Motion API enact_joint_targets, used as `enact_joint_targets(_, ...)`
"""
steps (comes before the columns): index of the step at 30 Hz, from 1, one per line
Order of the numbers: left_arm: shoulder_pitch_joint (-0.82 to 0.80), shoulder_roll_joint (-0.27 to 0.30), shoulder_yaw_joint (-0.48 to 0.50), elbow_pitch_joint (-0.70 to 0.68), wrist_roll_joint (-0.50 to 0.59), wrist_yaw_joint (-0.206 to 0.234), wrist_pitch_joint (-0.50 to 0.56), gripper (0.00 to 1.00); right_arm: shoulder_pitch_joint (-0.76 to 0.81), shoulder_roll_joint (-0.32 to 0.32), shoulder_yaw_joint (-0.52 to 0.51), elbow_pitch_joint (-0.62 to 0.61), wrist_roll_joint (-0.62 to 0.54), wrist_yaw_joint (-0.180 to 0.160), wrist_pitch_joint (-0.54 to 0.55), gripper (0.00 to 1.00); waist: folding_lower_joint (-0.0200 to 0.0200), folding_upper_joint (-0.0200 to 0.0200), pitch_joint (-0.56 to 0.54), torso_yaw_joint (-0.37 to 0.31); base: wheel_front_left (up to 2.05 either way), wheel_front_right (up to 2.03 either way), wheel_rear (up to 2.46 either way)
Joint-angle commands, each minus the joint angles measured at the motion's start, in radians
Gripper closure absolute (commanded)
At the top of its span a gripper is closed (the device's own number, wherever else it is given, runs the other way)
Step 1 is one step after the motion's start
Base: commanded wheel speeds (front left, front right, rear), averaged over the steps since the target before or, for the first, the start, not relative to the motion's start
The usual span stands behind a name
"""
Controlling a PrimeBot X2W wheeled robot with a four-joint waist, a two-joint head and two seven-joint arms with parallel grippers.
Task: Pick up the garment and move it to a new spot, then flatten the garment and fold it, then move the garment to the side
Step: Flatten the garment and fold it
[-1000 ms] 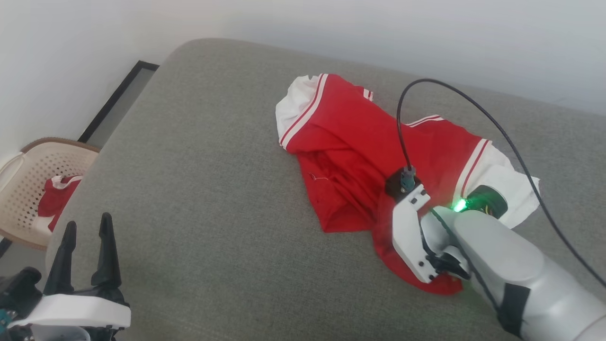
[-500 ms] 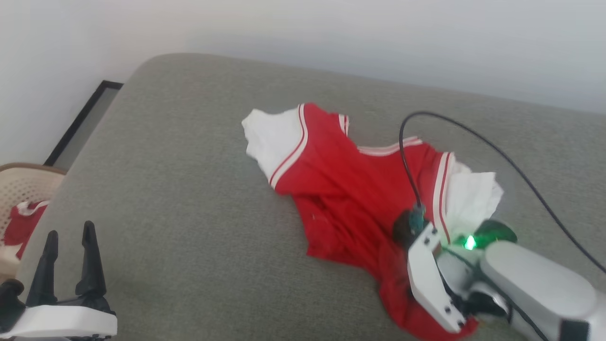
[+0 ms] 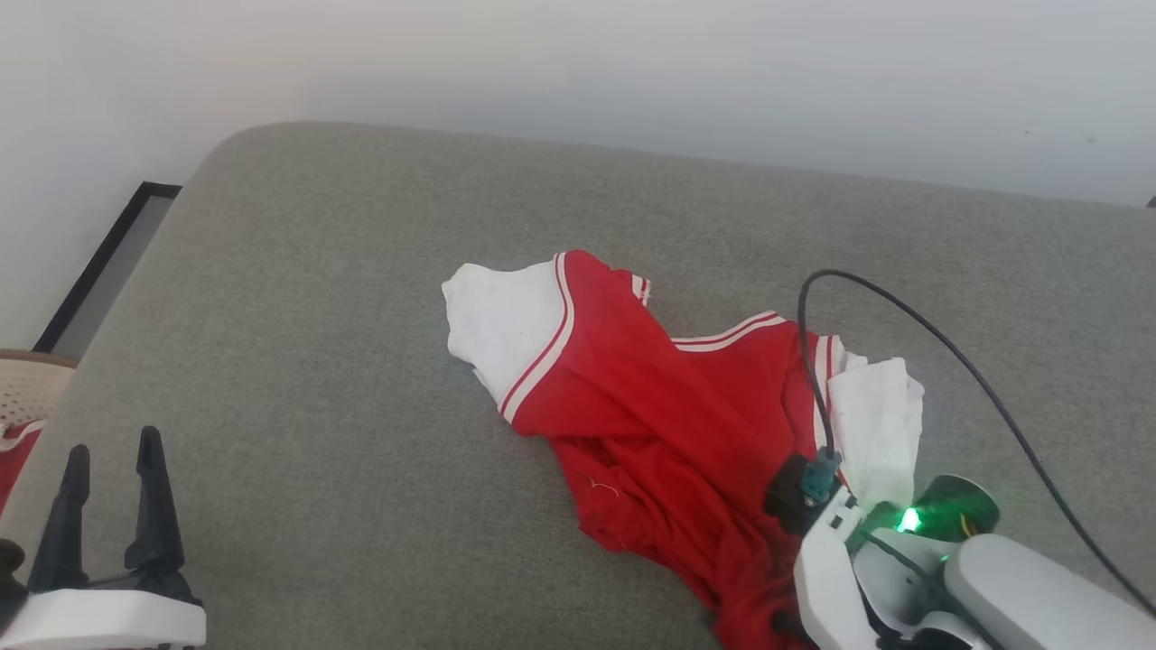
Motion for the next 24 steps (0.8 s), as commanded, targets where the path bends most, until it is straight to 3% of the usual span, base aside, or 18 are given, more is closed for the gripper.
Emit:
enact_joint_targets(1, 0.006, 0.008, 0.000, -0.002, 0.002, -0.002, -0.005, 0.00, 0.019, 0.018, -0.023, 0.001, -0.006, -0.001, -0.012, 0.00, 0.0000, 0.0000, -0.001, -0.004, 0.00, 0.00, 0.00)
enact_joint_targets(11, 0.011, 0.044, -0.005, -0.004, -0.001, -0.002, -0.005, 0.00, 0.104, 0.095, -0.244, -0.073, -0.109, -0.001, -0.089, 0.00, 0.0000, 0.0000, -0.016, -0.043, 0.00, 0.00, 0.00)
enact_joint_targets(13, 0.001, 0.059, -0.006, -0.004, -0.005, -0.002, -0.005, 0.00, 0.135, 0.134, -0.329, -0.112, -0.167, -0.001, -0.144, 0.00, 0.0000, 0.0000, -0.019, -0.062, 0.00, 0.00, 0.00)
enact_joint_targets(24, -0.061, 0.158, -0.080, 0.003, -0.049, -0.002, -0.005, 0.00, 0.200, 0.289, -0.583, -0.148, -0.421, -0.001, -0.392, 0.00, 0.0000, 0.0000, 0.005, -0.152, 0.00, 0.00, 0.00)
